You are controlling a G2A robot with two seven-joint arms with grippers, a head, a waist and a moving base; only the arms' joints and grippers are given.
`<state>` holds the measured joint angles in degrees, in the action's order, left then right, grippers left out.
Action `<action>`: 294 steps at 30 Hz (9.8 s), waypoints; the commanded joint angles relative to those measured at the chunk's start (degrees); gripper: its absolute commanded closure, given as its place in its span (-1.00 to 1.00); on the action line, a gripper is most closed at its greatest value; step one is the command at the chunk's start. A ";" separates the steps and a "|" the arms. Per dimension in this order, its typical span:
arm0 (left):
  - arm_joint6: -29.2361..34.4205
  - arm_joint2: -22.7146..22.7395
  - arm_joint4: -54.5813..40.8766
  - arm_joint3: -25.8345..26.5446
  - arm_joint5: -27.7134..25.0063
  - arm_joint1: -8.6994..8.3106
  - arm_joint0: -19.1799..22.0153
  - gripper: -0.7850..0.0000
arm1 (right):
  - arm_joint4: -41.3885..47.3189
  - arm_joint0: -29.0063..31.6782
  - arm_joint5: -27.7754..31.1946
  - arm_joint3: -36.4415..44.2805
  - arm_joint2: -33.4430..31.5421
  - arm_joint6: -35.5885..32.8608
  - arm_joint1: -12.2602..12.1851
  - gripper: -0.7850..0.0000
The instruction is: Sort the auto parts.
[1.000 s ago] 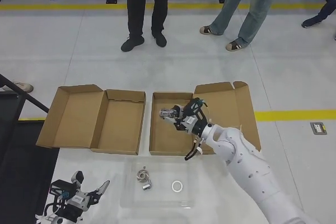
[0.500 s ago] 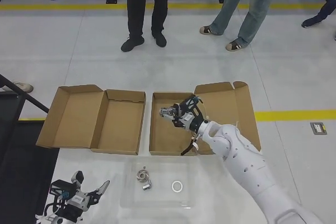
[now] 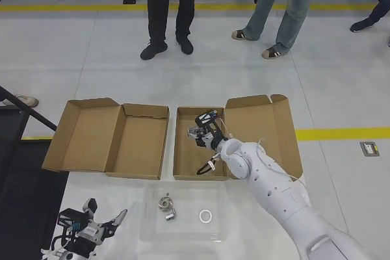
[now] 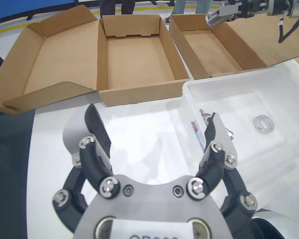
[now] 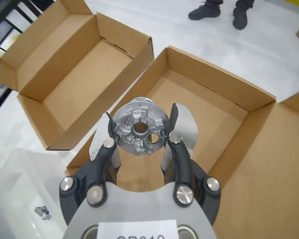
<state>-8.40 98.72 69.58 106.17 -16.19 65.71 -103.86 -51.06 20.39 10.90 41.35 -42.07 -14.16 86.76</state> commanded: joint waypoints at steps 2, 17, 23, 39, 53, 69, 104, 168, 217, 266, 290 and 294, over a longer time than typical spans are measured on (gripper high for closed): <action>0.00 0.00 0.00 0.00 0.00 0.00 0.00 -1.00 | 1.24 -2.28 -1.82 -5.52 1.61 -0.91 2.14 1.00; 0.00 0.00 0.00 0.00 0.00 0.00 0.00 -1.00 | 4.05 -9.59 -2.30 -25.21 4.81 -6.13 9.77 1.00; 0.00 0.00 0.00 0.00 0.00 0.00 0.00 -1.00 | 3.61 -10.40 -2.01 -27.91 5.21 -7.02 11.29 0.06; 0.00 0.00 0.00 0.00 0.00 0.00 0.00 -1.00 | 3.17 -10.79 1.66 -30.01 4.35 -0.63 12.25 -1.00; 0.00 0.00 0.00 0.00 0.00 0.00 0.00 -1.00 | -7.24 -5.95 21.06 -22.42 5.49 19.84 7.75 -1.00; 0.00 0.00 0.00 0.00 0.00 0.00 0.00 -1.00 | -19.04 10.02 22.35 13.62 -3.62 15.35 -2.60 -1.00; 0.00 0.00 0.00 0.00 0.00 0.00 0.00 -1.00 | -32.79 37.83 26.11 54.63 -11.70 -28.43 -10.77 -1.00; 0.00 0.00 0.00 0.00 0.00 0.00 0.00 -1.00 | -34.38 24.46 17.37 34.63 4.59 -54.30 -3.67 -0.39; 0.00 0.00 0.00 0.00 0.00 0.00 0.00 -1.00 | -42.48 37.48 24.93 53.49 -11.70 -17.39 -9.25 1.00; 0.00 0.00 0.00 0.00 0.00 0.00 0.00 -1.00 | -11.50 8.65 29.94 20.67 -1.68 5.32 -13.15 1.00; 0.00 0.00 0.00 0.00 0.00 0.00 0.00 -1.00 | -1.40 2.11 21.56 16.04 4.17 -12.84 -7.93 1.00; 0.00 0.00 0.00 0.00 0.00 0.00 0.00 -1.00 | 1.45 -0.86 15.86 11.25 6.66 -19.08 -5.31 1.00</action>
<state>-8.40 98.72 69.58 106.17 -16.19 65.71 -103.86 -50.28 20.30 27.97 53.89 -36.05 -31.57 80.81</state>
